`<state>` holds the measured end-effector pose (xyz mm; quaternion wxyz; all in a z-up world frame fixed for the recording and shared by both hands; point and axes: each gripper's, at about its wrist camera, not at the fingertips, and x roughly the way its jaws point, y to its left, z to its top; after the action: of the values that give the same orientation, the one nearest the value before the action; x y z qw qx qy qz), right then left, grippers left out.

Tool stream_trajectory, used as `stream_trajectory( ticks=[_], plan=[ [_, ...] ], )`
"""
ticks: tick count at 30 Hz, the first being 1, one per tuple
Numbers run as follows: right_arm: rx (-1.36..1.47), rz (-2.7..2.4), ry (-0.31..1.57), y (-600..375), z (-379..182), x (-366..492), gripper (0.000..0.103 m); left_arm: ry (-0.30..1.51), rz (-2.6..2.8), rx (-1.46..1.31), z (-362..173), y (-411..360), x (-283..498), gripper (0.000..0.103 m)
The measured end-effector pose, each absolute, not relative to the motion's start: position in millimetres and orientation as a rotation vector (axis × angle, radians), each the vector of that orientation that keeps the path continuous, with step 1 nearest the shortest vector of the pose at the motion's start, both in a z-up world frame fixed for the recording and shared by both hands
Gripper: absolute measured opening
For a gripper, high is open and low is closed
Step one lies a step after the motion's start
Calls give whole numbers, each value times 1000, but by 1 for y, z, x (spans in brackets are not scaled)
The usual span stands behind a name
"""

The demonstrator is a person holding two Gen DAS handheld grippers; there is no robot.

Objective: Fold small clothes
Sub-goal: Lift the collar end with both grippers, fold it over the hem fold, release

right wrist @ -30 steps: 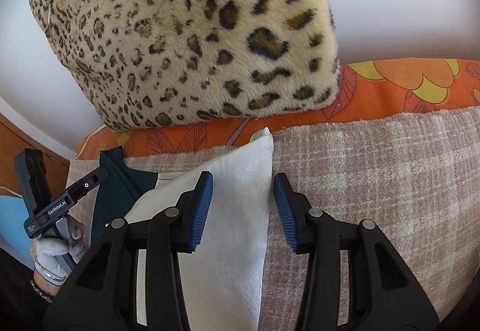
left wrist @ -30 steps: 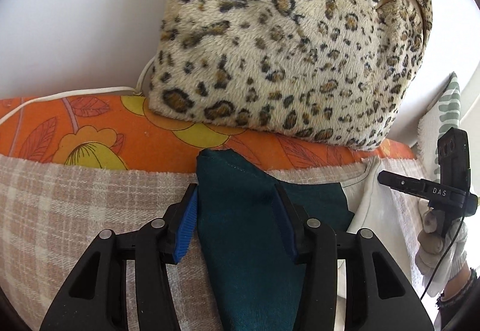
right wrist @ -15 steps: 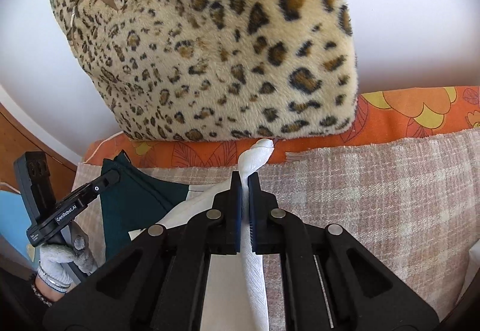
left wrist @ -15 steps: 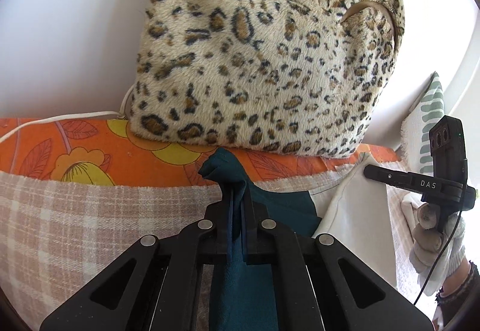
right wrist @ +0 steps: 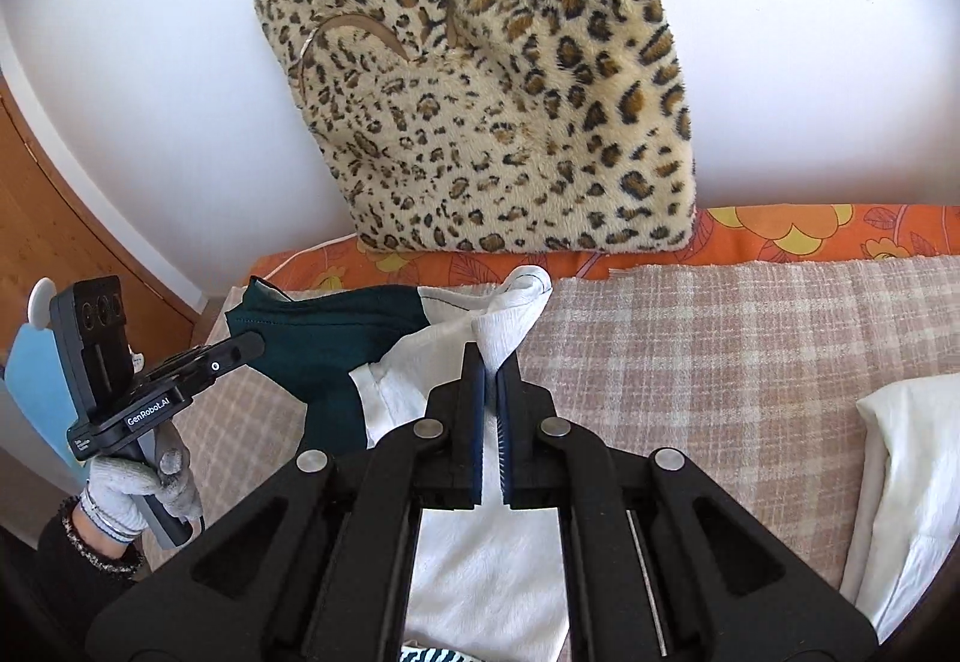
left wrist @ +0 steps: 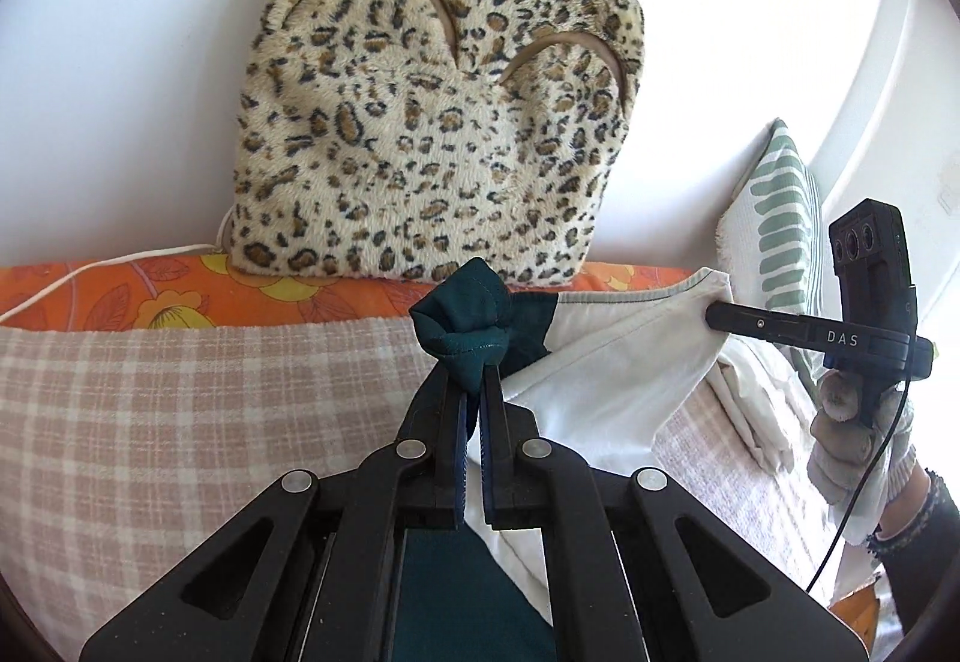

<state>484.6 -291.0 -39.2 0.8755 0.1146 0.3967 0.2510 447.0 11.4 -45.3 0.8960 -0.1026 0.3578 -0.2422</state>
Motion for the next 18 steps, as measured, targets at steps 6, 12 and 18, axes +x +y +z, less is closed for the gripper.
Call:
stream_trajectory(
  ticks=[6,12,18],
  plan=[
    [180,546,817,-298,-30,405,5,751,-530,-155,-39,3,371,2],
    [101,574,812,-292,-40,328,5,762,-562,-107,-47,5,301,2],
    [33,579,837,-291,-66,274,5,790,-586,6,-66,3,249,2]
  ],
)
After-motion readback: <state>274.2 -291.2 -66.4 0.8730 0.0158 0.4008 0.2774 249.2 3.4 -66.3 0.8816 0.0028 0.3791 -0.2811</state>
